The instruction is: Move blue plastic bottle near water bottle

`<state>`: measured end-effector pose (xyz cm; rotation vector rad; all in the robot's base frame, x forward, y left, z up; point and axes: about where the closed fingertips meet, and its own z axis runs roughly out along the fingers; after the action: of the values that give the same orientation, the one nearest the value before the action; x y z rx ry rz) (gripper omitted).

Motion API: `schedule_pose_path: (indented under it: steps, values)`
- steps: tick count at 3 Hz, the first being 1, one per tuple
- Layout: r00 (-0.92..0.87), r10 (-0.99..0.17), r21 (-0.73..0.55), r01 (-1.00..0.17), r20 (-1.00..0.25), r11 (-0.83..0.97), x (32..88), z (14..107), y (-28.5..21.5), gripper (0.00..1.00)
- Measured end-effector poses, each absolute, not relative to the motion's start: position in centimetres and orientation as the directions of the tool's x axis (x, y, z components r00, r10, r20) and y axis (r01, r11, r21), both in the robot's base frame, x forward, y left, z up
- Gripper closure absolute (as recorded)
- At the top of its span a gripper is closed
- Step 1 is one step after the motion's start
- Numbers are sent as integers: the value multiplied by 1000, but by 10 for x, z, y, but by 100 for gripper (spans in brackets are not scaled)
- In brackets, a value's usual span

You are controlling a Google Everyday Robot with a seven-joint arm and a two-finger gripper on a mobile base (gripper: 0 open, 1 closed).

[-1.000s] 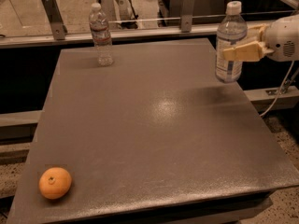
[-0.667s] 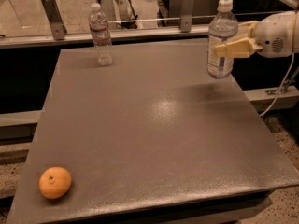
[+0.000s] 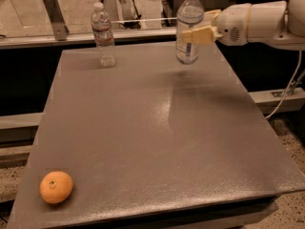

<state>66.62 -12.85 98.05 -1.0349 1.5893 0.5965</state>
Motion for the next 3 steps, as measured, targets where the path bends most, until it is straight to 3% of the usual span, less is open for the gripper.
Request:
schedule_pose_path:
  steps: [3]
  values:
    - [3, -214, -94, -904, -977, 417, 742, 951, -13, 100]
